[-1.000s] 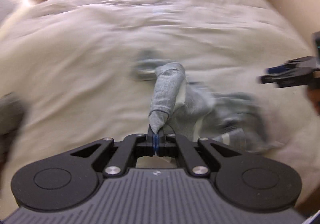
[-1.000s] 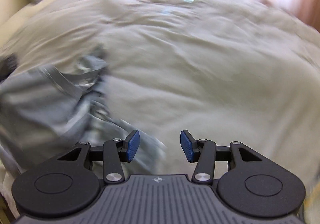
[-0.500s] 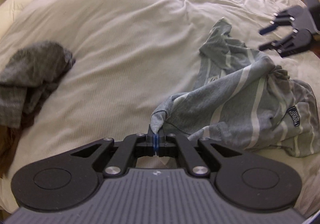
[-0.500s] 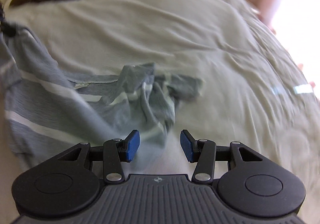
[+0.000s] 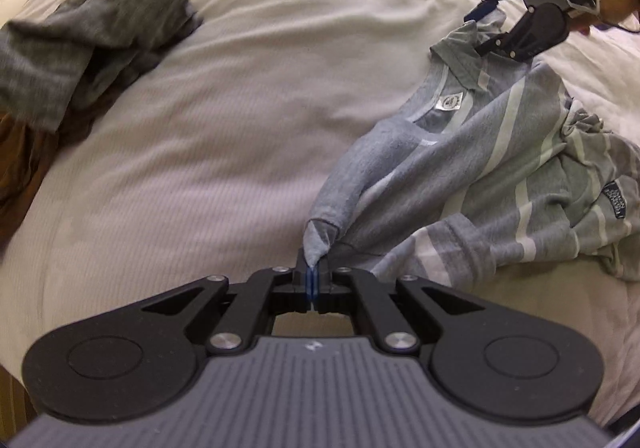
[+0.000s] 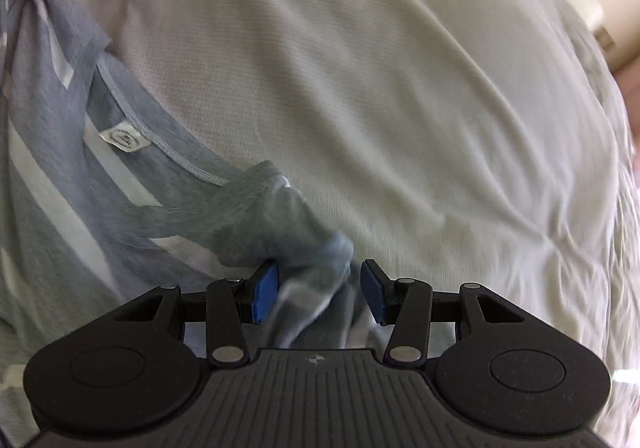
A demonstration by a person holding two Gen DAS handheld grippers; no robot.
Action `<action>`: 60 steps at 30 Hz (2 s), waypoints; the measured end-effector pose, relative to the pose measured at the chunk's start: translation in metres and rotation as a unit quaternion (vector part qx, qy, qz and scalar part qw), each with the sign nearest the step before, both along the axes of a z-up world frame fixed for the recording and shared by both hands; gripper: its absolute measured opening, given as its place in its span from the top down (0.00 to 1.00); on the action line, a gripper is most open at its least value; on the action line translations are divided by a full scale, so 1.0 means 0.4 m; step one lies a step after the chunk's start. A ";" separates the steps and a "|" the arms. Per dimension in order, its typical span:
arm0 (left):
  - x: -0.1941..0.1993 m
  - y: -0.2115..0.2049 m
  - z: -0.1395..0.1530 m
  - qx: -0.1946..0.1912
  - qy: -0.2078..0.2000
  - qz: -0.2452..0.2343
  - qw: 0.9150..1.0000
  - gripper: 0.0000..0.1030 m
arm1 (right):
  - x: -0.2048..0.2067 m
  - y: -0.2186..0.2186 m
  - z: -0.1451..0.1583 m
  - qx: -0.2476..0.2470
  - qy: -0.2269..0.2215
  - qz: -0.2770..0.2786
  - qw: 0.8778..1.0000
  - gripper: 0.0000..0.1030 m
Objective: Fold clothes
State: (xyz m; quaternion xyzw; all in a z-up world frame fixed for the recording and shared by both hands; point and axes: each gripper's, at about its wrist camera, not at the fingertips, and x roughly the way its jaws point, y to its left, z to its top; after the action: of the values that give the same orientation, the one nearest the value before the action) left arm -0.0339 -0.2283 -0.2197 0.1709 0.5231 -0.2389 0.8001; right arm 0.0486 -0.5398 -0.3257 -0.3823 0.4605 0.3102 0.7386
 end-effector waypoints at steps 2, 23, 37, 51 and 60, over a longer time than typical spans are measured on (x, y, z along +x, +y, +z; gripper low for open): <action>-0.007 0.013 -0.005 0.003 0.004 0.006 1.000 1.00 | 0.010 0.013 -0.016 -0.008 0.002 0.022 1.000 0.53; 0.020 -0.145 0.306 -0.044 -0.212 -0.095 0.972 1.00 | -0.232 -0.208 0.329 0.013 -0.202 -0.227 0.952 0.98; -0.222 -0.330 0.808 -0.179 -0.377 -0.201 0.886 1.00 | -0.925 -0.264 0.819 0.012 -0.402 -0.434 0.806 0.98; -0.373 -0.256 1.151 -0.285 -0.418 -0.327 0.798 1.00 | -1.266 0.034 1.087 -0.063 -0.499 -0.517 0.693 0.99; -0.136 -0.539 0.995 -0.248 -0.359 -0.360 0.824 1.00 | -1.142 -0.165 1.042 -0.081 -0.479 -0.513 0.708 0.98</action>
State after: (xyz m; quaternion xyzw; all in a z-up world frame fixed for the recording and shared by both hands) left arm -0.0884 -0.4439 0.1781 0.2168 0.0226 -0.5536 0.8037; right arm -0.4084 -0.6059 0.0913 -0.2431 0.1938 -0.3796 0.8714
